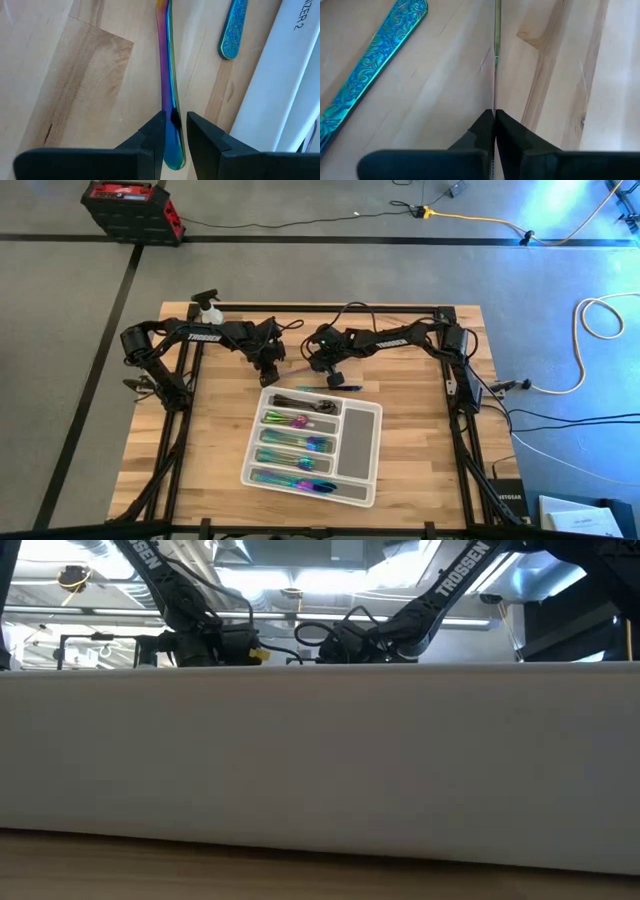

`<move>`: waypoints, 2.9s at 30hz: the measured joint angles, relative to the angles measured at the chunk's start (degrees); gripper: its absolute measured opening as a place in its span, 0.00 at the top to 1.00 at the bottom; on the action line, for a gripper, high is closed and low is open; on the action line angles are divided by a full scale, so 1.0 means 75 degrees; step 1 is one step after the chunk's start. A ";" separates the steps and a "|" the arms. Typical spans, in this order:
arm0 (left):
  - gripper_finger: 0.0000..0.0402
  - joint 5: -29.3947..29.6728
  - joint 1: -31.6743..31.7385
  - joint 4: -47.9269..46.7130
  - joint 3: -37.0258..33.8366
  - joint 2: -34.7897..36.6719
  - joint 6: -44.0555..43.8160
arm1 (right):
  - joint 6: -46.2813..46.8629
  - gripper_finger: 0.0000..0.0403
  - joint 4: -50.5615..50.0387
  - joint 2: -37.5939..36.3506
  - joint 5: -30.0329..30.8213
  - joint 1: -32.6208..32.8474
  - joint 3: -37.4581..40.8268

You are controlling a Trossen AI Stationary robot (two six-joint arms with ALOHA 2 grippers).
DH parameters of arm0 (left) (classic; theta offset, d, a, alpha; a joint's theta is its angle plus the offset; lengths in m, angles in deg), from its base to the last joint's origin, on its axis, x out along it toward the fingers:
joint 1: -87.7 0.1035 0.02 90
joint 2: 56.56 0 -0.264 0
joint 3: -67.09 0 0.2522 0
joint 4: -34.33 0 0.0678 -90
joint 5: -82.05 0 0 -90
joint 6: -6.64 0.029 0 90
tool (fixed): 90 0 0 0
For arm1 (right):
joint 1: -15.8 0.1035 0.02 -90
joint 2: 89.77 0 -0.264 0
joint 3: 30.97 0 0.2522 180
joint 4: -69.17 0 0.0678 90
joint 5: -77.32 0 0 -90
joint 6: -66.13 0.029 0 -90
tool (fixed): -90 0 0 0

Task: Sort silverware
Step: Put the purple knife into the white silverware tray

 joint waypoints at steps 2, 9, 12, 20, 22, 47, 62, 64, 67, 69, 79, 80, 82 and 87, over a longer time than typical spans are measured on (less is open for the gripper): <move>0.85 0.0048 0.0000 0.0046 0.0000 0.0000 0.0094 | 0.0014 1.00 -0.0013 0.0000 -0.0004 0.0000 0.0003; 0.84 0.0480 -0.0006 0.0360 0.0000 0.0003 0.0458 | 0.0583 1.00 -0.0110 0.0000 -0.0274 -0.0017 0.0012; 0.83 0.0641 -0.0022 0.0587 0.0000 0.0003 0.0454 | 0.0644 1.00 -0.0178 0.0009 -0.0356 -0.0015 0.0015; 0.70 0.0899 -0.0246 0.0858 0.0000 0.0000 0.0405 | 0.1129 1.00 -0.0298 0.0012 -0.0756 -0.0076 0.0017; 0.66 0.1003 -0.0325 0.0890 0.0000 0.0001 0.0317 | 0.1132 1.00 -0.0298 0.0012 -0.0759 -0.0076 0.0017; 0.57 0.1641 -0.0853 0.0962 0.0018 -0.0358 0.0346 | 0.2062 1.00 -0.0242 0.0015 -0.0770 -0.0099 0.0026; 0.85 0.2387 -0.0927 0.0995 -0.0067 -0.0388 0.1376 | 0.2663 1.00 -0.0084 0.0015 -0.0898 -0.0108 0.0035; 0.91 0.2390 -0.0927 0.0978 -0.0067 -0.0388 0.1380 | 0.2723 1.00 -0.0074 0.0015 -0.0901 -0.0108 0.0035; 0.98 0.2465 -0.0921 0.0952 -0.0070 -0.0391 0.1346 | 0.2740 1.00 -0.0066 0.0015 -0.0943 -0.0108 0.0035; 0.99 0.2593 -0.0934 0.0974 -0.0075 -0.0399 0.1339 | 0.2743 1.00 -0.0056 0.0015 -0.0952 -0.0108 0.0035; 1.00 0.2665 -0.0991 0.0863 -0.0064 -0.0333 0.1203 | 0.3392 0.95 -0.0089 -0.0328 -0.1195 -0.0099 0.0055; 1.00 0.2643 -0.0988 0.0843 -0.0064 -0.0299 0.1144 | 0.3394 0.92 -0.0073 -0.0421 -0.1241 -0.0100 0.0055; 1.00 0.2646 -0.0985 0.0772 -0.0061 -0.0244 0.1062 | 0.3396 0.85 -0.0076 -0.0615 -0.1327 -0.0099 0.0049; 1.00 0.2714 -0.0979 -0.0237 0.0202 -0.0040 0.0930 | 0.3393 0.64 -0.0360 -0.1234 -0.1323 -0.0096 0.0038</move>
